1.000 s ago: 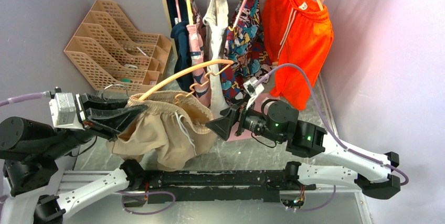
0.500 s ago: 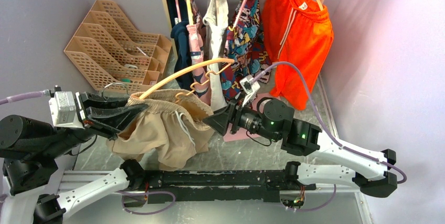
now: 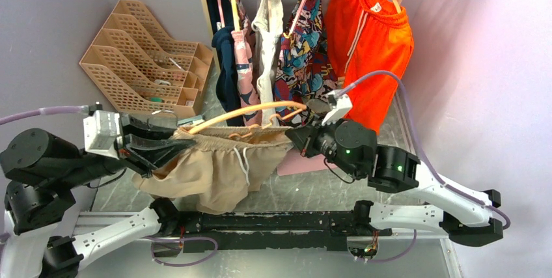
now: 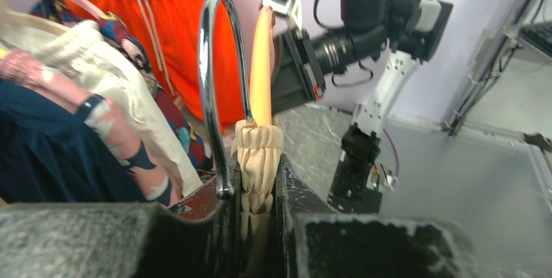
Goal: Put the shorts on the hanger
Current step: Hang the shorts on the hanger, then adjust the shorts on the hanger.
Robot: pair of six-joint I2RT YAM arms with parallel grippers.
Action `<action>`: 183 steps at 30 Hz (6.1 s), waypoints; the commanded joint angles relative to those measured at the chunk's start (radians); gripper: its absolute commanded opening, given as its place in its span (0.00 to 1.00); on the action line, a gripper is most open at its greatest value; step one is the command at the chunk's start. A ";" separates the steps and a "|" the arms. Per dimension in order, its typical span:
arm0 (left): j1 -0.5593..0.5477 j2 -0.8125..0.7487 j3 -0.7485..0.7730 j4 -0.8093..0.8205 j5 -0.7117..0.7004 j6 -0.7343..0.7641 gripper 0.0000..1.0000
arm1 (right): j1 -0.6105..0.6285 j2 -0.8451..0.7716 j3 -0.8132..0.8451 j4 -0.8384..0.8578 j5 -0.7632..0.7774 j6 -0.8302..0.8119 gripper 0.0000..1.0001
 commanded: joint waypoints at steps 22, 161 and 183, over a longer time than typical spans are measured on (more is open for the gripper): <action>0.005 0.044 -0.050 -0.135 0.046 0.077 0.07 | -0.002 0.056 0.348 -0.596 0.180 0.108 0.00; 0.005 -0.057 -0.574 0.444 0.012 -0.311 0.07 | 0.001 0.477 0.693 -0.459 -0.191 -0.317 0.50; 0.005 0.011 -0.579 0.576 0.098 -0.276 0.07 | 0.001 0.462 0.708 -0.212 -0.389 -0.265 0.00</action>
